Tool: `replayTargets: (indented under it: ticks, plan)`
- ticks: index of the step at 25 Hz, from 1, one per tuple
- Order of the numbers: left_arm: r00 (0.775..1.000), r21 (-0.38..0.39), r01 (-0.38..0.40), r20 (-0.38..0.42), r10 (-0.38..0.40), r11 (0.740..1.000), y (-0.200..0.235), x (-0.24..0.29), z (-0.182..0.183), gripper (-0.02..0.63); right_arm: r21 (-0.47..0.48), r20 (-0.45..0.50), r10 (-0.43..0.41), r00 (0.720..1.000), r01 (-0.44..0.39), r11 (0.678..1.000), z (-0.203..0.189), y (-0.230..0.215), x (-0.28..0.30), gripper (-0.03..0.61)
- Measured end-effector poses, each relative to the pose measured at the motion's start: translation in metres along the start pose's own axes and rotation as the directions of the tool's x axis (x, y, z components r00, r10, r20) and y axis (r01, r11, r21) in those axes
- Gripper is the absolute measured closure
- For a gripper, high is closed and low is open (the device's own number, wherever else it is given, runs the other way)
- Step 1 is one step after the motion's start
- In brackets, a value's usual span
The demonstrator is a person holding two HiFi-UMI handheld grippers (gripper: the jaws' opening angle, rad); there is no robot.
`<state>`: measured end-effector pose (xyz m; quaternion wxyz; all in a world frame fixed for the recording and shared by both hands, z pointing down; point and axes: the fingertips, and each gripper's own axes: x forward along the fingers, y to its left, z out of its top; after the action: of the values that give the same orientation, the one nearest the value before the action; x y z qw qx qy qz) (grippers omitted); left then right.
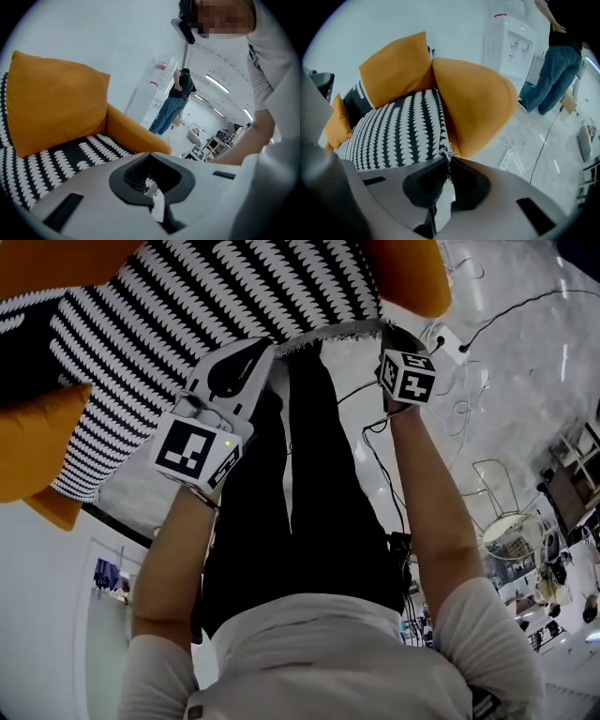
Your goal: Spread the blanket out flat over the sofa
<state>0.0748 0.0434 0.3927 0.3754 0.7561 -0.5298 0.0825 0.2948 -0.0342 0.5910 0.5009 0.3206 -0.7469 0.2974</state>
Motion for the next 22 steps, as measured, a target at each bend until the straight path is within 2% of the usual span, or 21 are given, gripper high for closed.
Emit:
replayTargets:
  ticks: [4, 6, 12, 16, 22]
  plan:
    - [0.995, 0.020, 0.024, -0.097, -0.022, 1.000, 0.003, 0.001, 0.007, 0.604, 0.084, -0.046, 0.010, 0.999, -0.006, 0.996, -0.017, 0.003, 0.012, 0.543]
    - [0.996, 0.017, 0.025, -0.090, -0.024, 1.000, 0.011, -0.010, -0.005, 0.604, 0.073, -0.059, 0.007, 0.998, -0.002, 0.997, -0.024, 0.014, 0.025, 0.543]
    - [0.999, 0.010, 0.027, -0.041, -0.027, 1.000, 0.043, -0.047, -0.068, 0.604, 0.044, -0.065, -0.008, 0.998, 0.011, 0.999, -0.072, 0.065, 0.065, 0.543]
    - [0.996, -0.016, 0.025, -0.083, -0.026, 1.000, 0.050, -0.033, -0.097, 0.604, 0.069, -0.114, 0.014, 0.993, -0.006, 0.998, -0.106, 0.066, 0.093, 0.545]
    - [0.997, -0.035, 0.013, -0.077, -0.016, 0.999, 0.072, -0.009, -0.103, 0.604, 0.071, -0.136, 0.016, 0.991, -0.006, 0.997, -0.098, 0.055, 0.140, 0.545]
